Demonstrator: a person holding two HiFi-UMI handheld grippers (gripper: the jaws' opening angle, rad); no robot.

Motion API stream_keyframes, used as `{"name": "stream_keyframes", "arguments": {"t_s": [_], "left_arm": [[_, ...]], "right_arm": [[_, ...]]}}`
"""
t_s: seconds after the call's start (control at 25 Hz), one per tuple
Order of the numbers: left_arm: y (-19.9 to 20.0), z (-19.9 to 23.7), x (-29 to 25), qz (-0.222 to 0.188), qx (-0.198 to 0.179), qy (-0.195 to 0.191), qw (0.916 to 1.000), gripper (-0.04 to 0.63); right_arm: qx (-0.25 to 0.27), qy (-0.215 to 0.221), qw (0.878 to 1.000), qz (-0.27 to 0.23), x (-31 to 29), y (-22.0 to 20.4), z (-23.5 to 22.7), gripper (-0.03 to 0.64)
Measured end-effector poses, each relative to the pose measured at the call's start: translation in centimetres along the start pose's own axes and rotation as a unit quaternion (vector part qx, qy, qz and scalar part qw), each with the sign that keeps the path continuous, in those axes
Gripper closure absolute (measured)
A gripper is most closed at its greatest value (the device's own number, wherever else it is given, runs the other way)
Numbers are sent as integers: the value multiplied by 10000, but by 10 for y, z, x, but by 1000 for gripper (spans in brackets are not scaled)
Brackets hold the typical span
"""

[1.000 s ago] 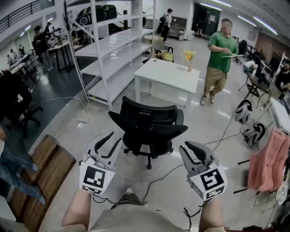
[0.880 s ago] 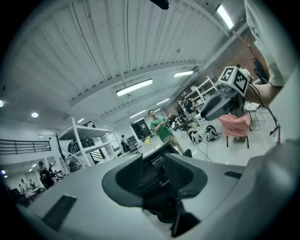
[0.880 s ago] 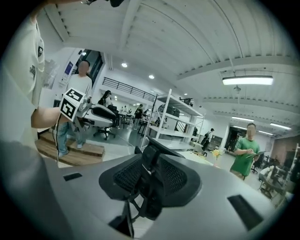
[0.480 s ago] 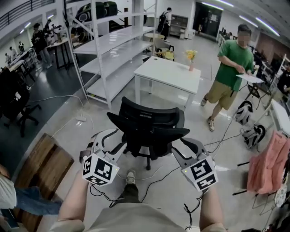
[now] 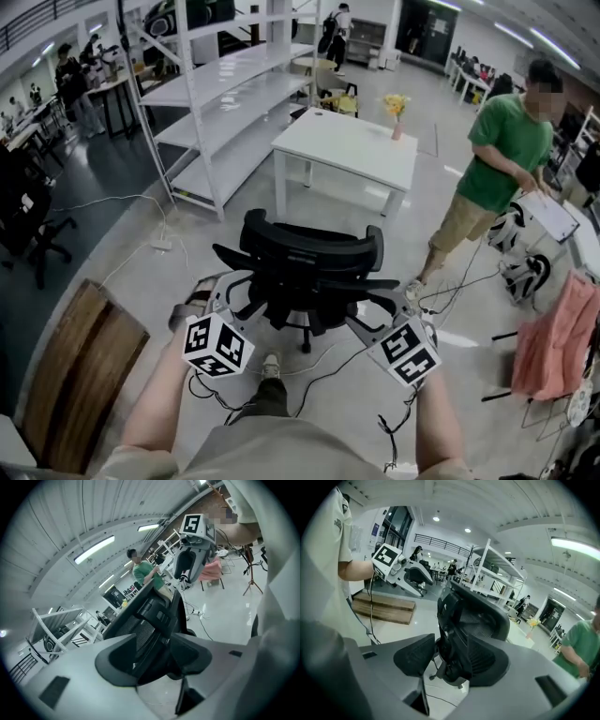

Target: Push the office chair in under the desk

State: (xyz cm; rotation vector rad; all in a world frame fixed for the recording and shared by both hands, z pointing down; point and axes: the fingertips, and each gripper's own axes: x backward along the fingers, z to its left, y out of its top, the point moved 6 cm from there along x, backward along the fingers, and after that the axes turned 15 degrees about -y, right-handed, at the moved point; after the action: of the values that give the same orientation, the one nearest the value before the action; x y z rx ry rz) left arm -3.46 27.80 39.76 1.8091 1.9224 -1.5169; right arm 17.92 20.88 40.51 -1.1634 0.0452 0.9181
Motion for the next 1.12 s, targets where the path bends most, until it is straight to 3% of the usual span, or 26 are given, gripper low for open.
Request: {"name": "stream_keyframes", "arguments": {"t_s": [0.2,0.4,0.72,1.12], "left_arm": [[-17,20,-35,123,-54,-329,9994,362],[-37,33,-76,345,286,-959,9944,362],[-72,53,-130,945,-242,-1386,9855,362],[-80,76,-137,349,-205,-1565,9868,377]], "right_arm": [[120,186,9993,309,-38,-16,-3,388],[190,324,9967,717,-71,-33,-12,388],[410,381,9904,1268,-124,-50,-26,427],[315,654,9886,1319,-143,-50,-40,431]]}}
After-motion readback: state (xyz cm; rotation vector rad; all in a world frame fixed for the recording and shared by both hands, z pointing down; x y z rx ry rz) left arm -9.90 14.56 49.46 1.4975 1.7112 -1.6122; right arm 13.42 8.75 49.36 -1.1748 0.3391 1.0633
